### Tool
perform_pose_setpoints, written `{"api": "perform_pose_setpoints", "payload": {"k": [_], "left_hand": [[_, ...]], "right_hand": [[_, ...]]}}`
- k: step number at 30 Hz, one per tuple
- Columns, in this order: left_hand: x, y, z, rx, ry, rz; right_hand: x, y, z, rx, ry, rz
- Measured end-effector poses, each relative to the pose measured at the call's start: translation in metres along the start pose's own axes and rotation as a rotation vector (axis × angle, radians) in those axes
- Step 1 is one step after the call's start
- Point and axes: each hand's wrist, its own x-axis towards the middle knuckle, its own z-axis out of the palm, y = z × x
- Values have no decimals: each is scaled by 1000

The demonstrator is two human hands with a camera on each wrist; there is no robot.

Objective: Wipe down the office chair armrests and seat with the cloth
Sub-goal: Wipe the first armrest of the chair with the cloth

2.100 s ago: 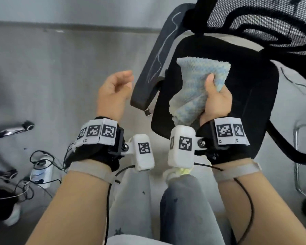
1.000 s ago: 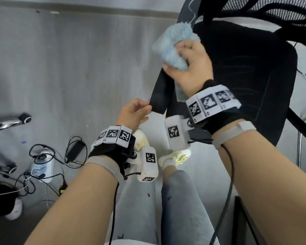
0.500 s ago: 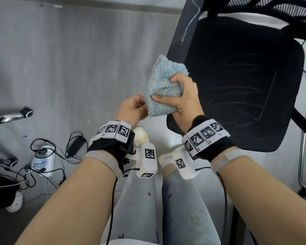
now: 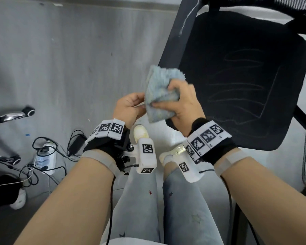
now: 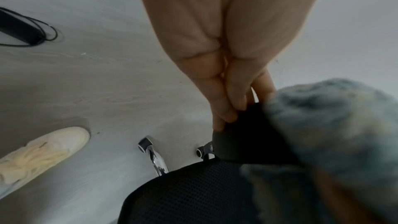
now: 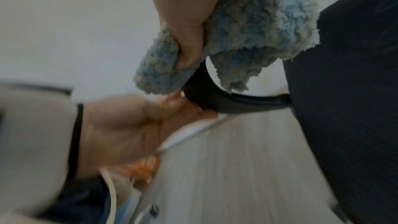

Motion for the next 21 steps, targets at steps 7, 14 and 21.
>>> {"api": "perform_pose_setpoints", "payload": {"k": [7,14,21], "left_hand": [[-2,10,2,-174,0,-102],[-11,21,4,-208,-24,-148],[-4,62,20,23,10,-140]], "right_hand": [[40,0,-9,-48,128,97],[-2,2,5,-77,55,-26],[42,10,-19,116,252,281]]}}
